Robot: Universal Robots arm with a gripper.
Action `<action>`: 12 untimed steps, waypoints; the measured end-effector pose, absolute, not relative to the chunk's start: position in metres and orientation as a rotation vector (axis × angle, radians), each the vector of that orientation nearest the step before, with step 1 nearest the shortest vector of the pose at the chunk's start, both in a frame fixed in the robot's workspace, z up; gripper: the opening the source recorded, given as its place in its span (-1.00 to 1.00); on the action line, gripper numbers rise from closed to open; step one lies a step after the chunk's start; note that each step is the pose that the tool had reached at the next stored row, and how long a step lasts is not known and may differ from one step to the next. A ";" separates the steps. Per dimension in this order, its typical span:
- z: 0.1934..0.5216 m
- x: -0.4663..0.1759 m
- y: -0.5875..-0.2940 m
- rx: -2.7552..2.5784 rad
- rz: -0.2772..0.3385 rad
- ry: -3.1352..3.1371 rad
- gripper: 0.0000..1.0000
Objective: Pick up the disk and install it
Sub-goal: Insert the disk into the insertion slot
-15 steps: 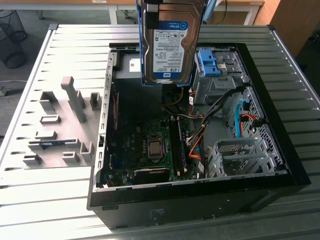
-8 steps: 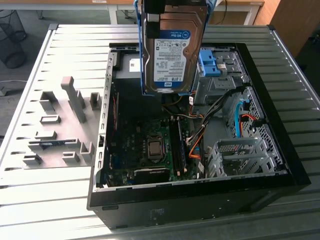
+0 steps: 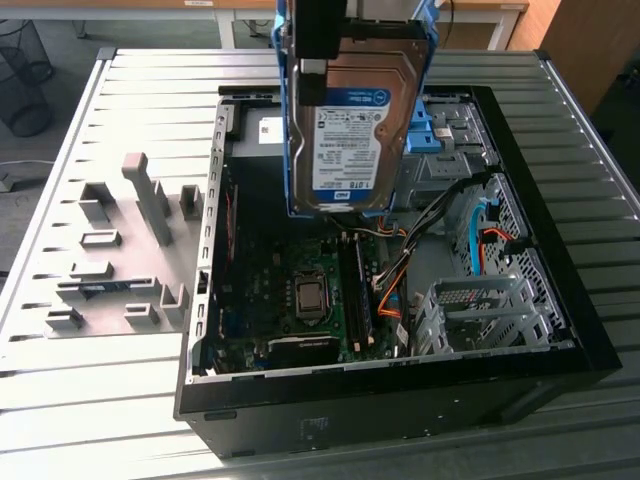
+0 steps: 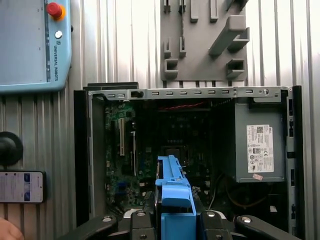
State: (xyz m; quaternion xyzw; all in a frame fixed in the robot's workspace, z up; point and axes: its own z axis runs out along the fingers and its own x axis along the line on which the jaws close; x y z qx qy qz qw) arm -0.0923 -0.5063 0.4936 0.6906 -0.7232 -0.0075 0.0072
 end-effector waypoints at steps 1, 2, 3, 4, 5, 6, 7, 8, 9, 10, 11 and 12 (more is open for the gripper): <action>0.493 -0.088 -0.506 2.160 -0.023 -2.262 -0.27; 0.493 -0.084 -0.507 2.160 -0.023 -2.262 -0.27; 0.493 -0.079 -0.507 2.159 -0.023 -2.262 -0.27; 0.493 -0.074 -0.507 2.160 -0.024 -2.262 -0.27; 0.493 -0.070 -0.507 2.160 -0.024 -2.261 -0.27; 0.492 -0.065 -0.507 2.160 -0.024 -2.262 -0.27; 0.492 -0.061 -0.507 2.160 -0.023 -2.262 -0.27; 0.492 -0.059 -0.509 2.160 -0.024 -2.262 -0.27; 0.492 -0.059 -0.511 2.160 -0.024 -2.262 -0.27; 0.492 -0.059 -0.515 2.160 -0.023 -2.261 -0.27; 0.491 -0.059 -0.519 2.160 -0.024 -2.262 -0.27; 0.491 -0.059 -0.524 2.160 -0.024 -2.262 -0.27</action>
